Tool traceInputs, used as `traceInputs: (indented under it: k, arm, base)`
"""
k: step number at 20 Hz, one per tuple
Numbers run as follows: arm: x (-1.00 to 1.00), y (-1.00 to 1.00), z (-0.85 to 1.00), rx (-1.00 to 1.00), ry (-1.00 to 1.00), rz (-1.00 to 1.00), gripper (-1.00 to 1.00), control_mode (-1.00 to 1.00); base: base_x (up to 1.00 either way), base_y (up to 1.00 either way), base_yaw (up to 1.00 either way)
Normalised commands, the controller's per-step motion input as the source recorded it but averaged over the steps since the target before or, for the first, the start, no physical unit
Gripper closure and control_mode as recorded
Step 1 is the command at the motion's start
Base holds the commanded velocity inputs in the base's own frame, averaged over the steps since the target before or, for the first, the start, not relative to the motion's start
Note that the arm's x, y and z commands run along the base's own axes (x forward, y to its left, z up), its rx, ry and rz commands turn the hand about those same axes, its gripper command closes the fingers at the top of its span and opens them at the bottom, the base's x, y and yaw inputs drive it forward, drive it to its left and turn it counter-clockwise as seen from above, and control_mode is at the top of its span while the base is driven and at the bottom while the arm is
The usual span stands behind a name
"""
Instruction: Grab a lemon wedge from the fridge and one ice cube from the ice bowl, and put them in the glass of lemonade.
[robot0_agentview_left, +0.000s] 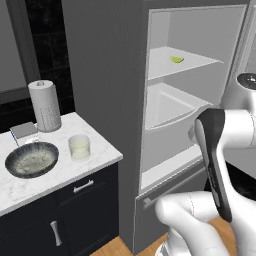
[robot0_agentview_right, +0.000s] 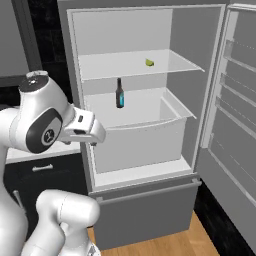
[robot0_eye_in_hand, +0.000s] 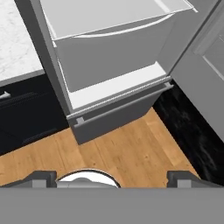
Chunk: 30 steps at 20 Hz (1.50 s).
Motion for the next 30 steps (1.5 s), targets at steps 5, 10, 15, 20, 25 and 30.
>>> traceInputs:
  k: [5,10,15,20,25,30]
  arm:
    - [0.0,0.0,0.0,0.0,0.0,0.0,-1.0,1.0]
    - [0.0,0.0,0.0,0.0,0.0,0.0,-1.0,1.0]
    - [0.0,0.0,0.0,0.0,0.0,0.0,-1.0,1.0]
    - [0.0,0.0,0.0,0.0,0.0,0.0,-1.0,1.0]
    - [0.0,0.0,0.0,0.0,0.0,0.0,-1.0,1.0]
    - [0.0,0.0,0.0,0.0,0.0,0.0,-1.0,1.0]
  base:
    - [0.0,-0.58,0.18]
    - [0.0,-0.65,0.35]
    - [0.36,-0.57,0.35]
    - [0.51,-0.67,0.32]
    - [0.48,-0.29,0.19]
    - [0.36,0.0,0.11]
